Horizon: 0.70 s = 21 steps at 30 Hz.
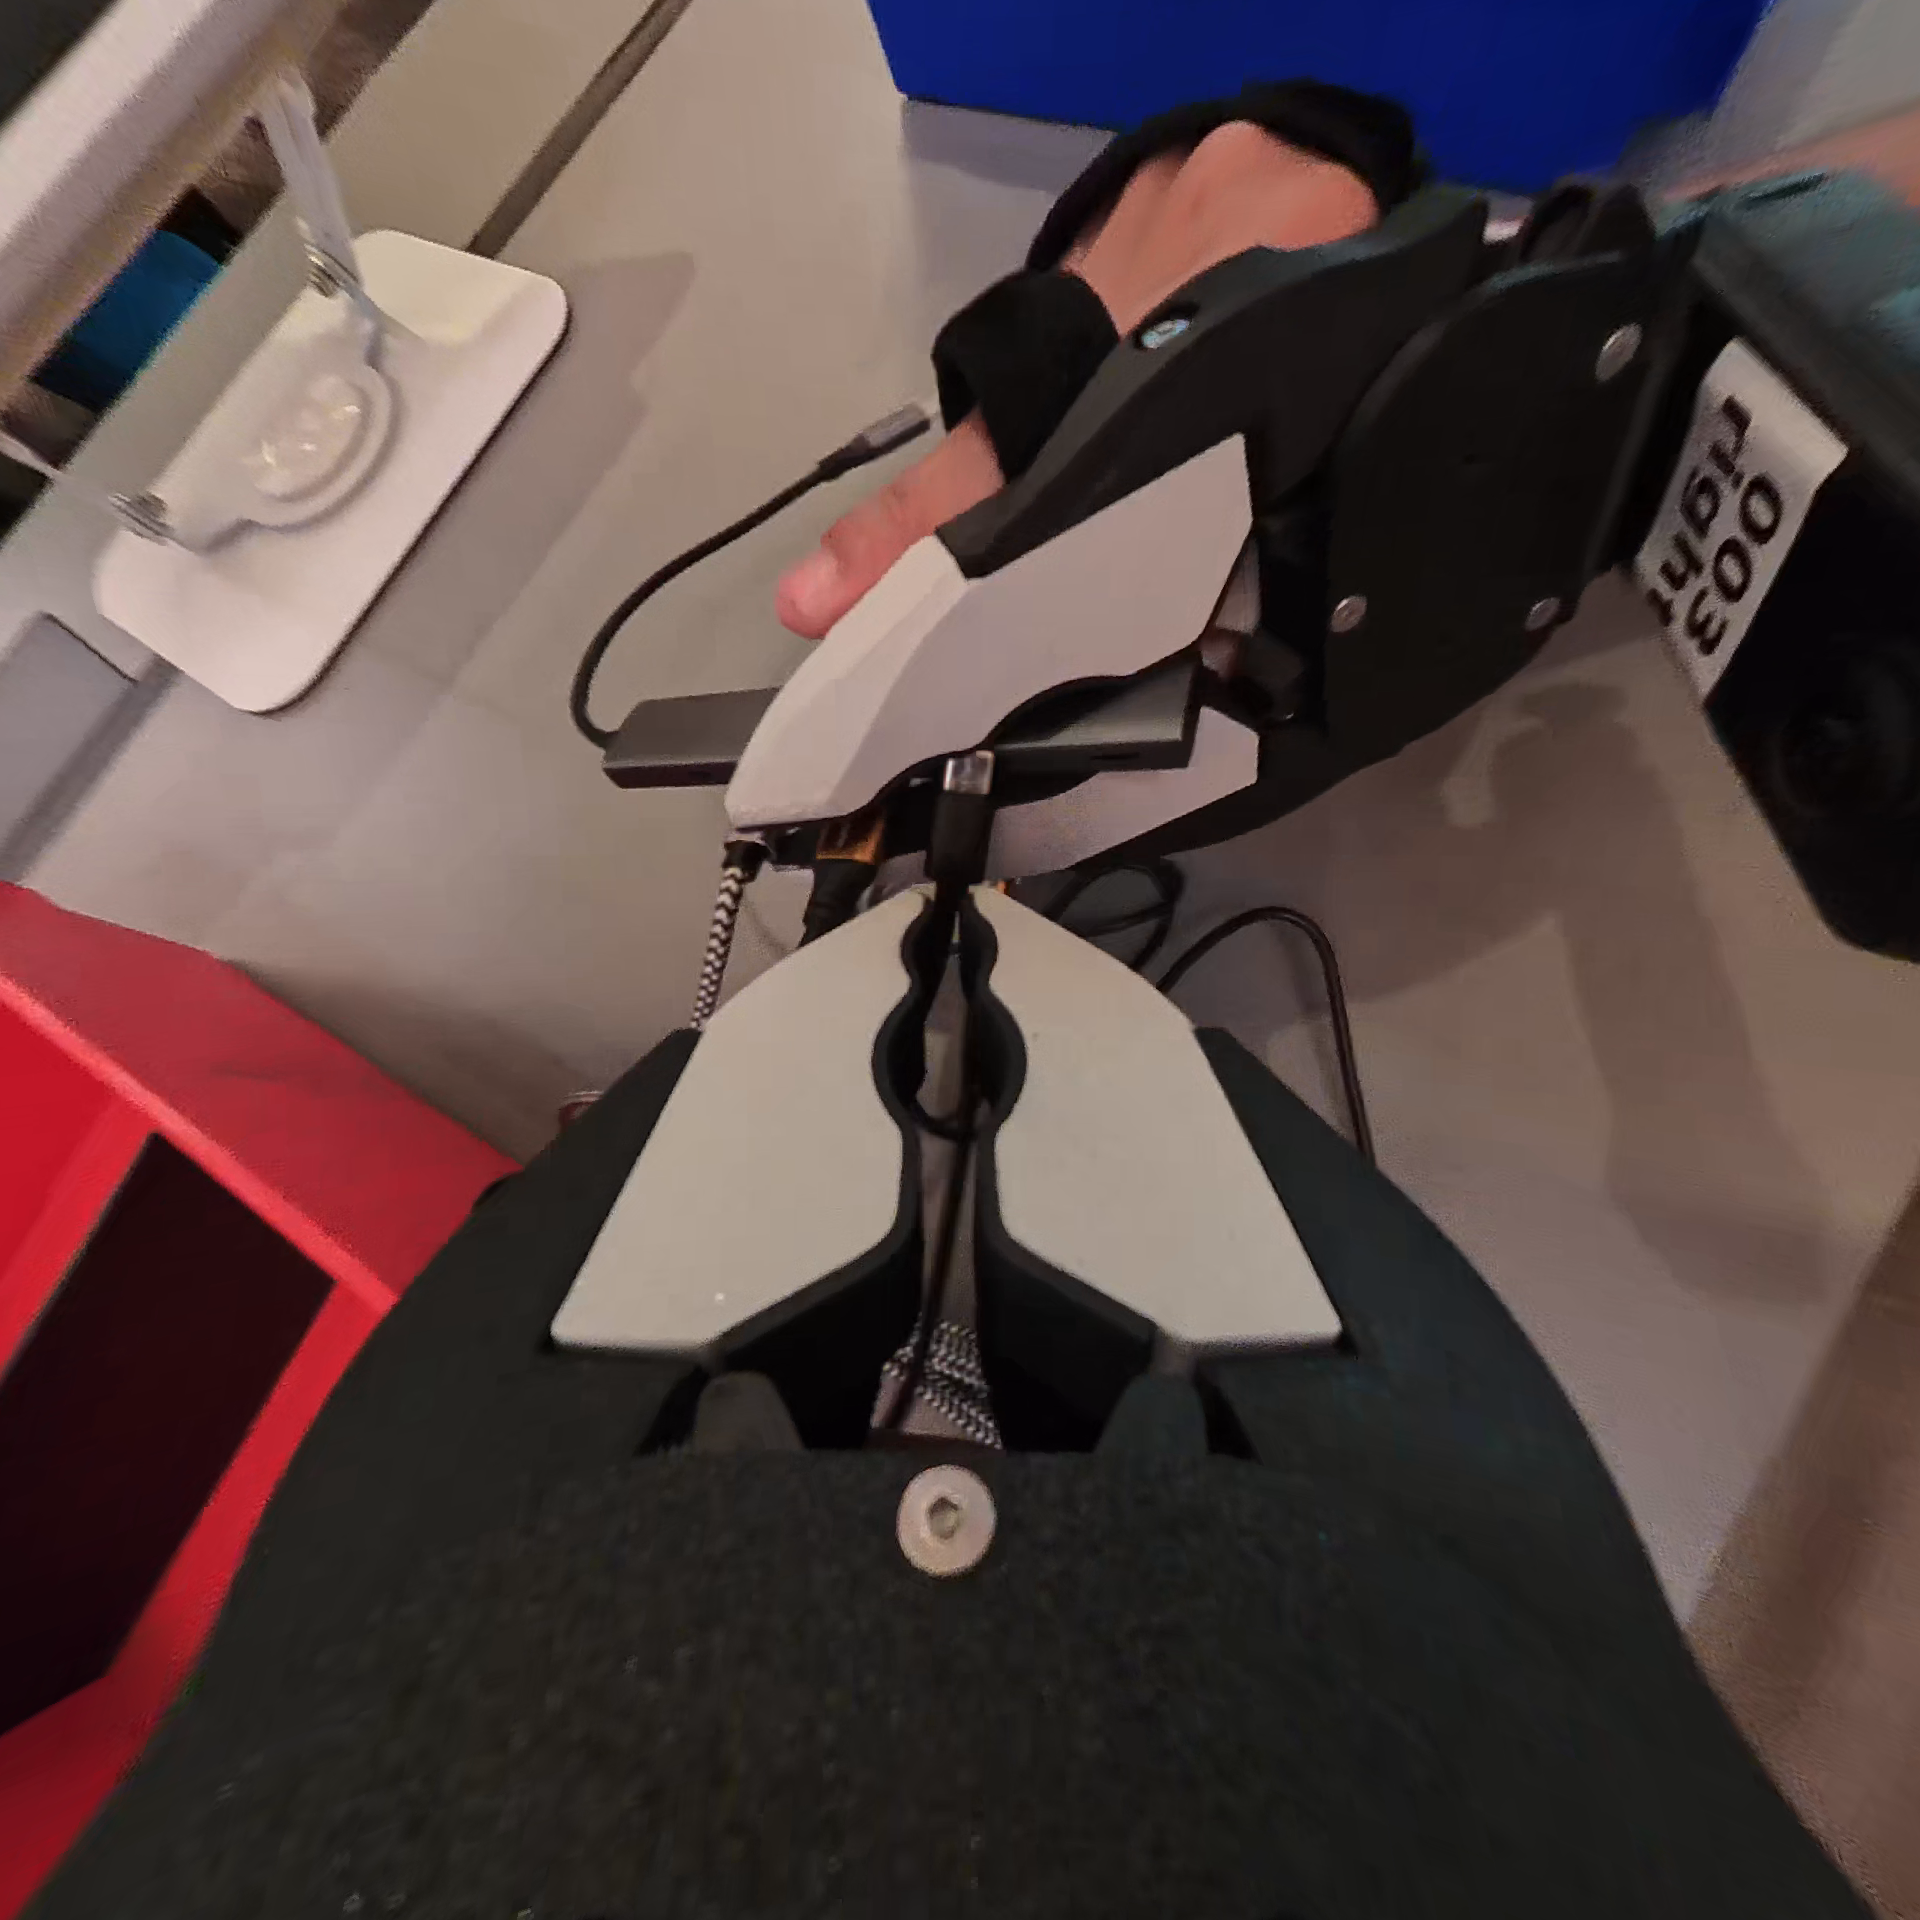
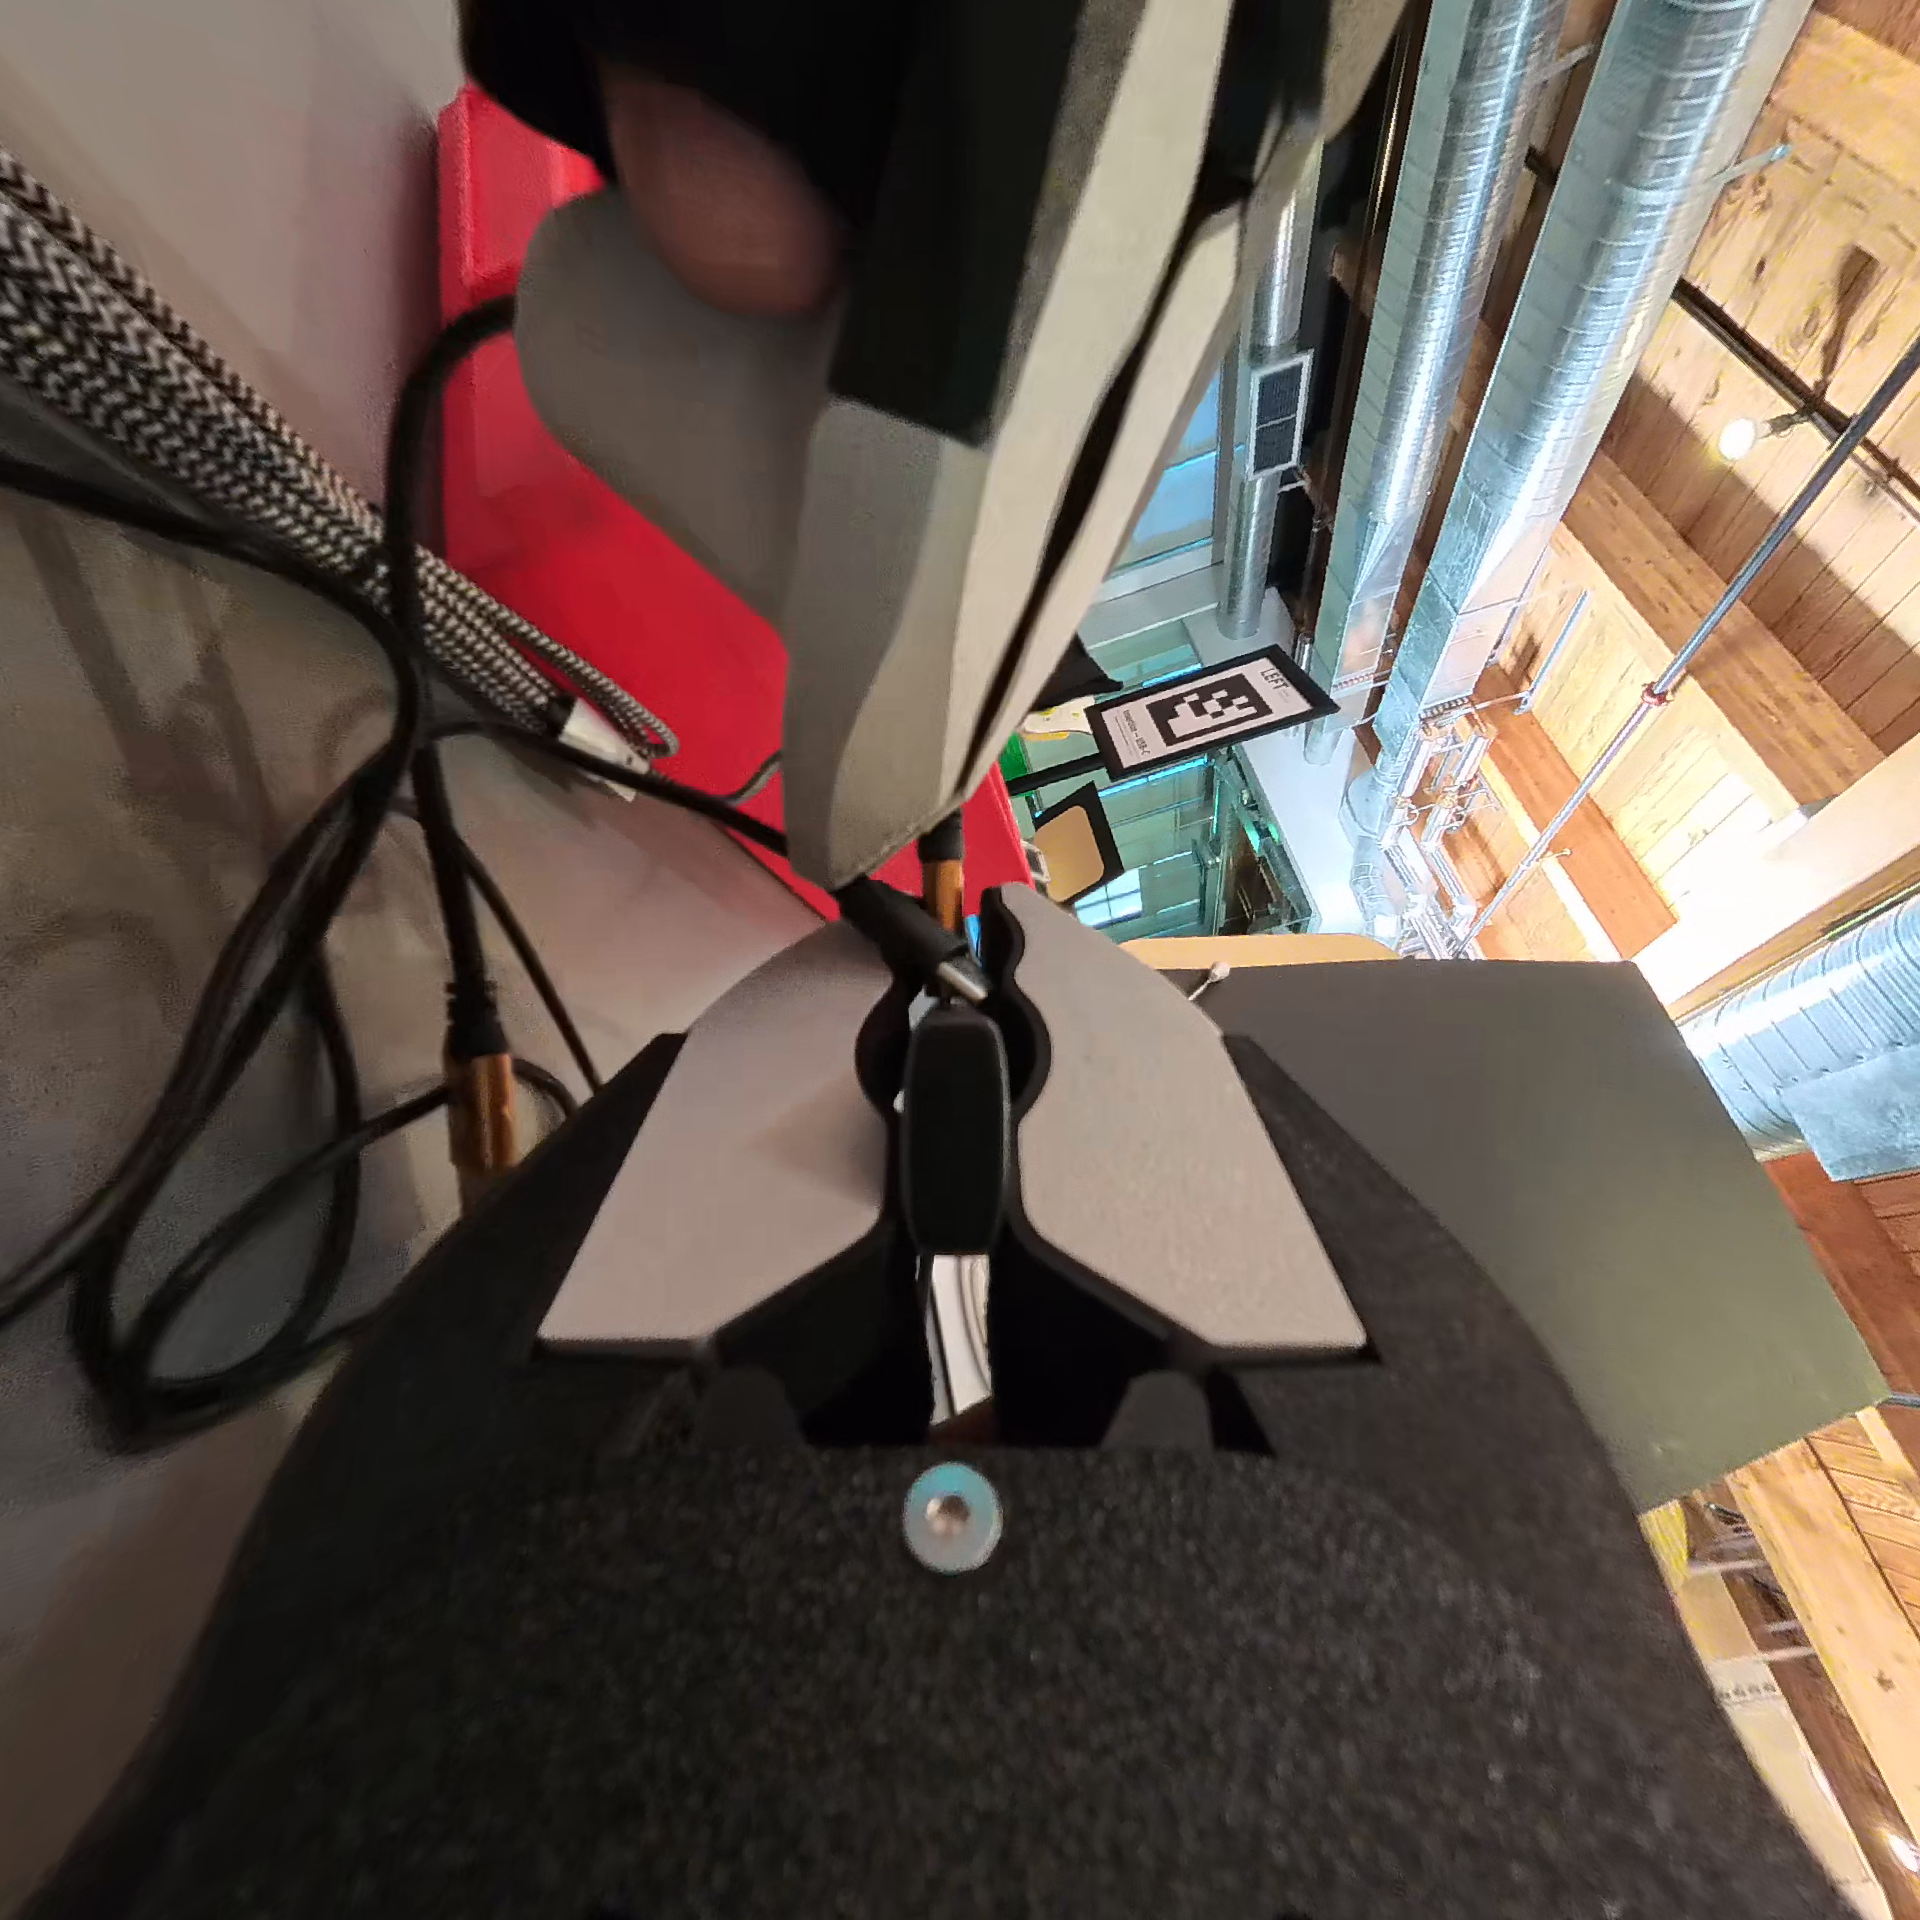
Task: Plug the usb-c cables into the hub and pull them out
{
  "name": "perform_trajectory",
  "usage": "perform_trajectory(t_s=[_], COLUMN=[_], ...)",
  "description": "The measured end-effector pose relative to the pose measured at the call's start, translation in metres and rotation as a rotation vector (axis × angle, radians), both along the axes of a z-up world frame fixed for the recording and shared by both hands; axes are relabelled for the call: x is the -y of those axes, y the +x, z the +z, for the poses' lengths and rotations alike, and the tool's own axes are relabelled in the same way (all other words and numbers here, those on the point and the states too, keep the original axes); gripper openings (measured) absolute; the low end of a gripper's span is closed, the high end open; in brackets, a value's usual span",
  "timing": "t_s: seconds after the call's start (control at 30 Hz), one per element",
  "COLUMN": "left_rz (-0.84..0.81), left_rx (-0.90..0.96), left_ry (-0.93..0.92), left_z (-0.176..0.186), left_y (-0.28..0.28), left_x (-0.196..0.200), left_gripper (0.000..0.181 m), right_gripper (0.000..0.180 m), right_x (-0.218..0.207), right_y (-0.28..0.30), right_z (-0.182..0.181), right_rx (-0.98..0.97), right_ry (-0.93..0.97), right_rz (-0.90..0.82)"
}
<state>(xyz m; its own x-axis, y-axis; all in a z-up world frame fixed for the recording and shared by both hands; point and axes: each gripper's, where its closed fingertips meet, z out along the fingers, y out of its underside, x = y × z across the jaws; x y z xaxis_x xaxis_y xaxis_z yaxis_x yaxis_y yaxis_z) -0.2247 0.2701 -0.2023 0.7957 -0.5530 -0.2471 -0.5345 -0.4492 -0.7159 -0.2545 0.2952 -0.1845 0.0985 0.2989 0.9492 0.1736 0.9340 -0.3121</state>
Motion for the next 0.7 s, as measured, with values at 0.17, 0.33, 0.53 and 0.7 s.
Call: perform_trajectory(t_s=[0.17,0.33,0.53,0.7], left_rz=[-0.047,-0.049,-0.021,-0.012], left_rx=[-0.041,0.010,0.022,0.039], left_ry=[-0.069,-0.172,-0.185,-0.188], left_z=[-0.008,-0.020,-0.040,-0.058], left_y=[0.005,0.002,0.005,0.010], left_x=[0.008,0.015,0.019,0.015], left_gripper=[0.000,0.000,0.000,0.011], right_gripper=[0.010,0.012,0.015,0.023], right_x=[-0.002,-0.016,-0.048,-0.055], right_y=[-0.001,0.000,0.021,0.051], right_z=[-0.004,-0.019,-0.041,-0.060], right_rx=[0.020,0.100,0.229,0.336], right_ry=[-0.005,-0.039,-0.391,-0.513], right_rz=[-0.001,-0.027,-0.131,-0.294])
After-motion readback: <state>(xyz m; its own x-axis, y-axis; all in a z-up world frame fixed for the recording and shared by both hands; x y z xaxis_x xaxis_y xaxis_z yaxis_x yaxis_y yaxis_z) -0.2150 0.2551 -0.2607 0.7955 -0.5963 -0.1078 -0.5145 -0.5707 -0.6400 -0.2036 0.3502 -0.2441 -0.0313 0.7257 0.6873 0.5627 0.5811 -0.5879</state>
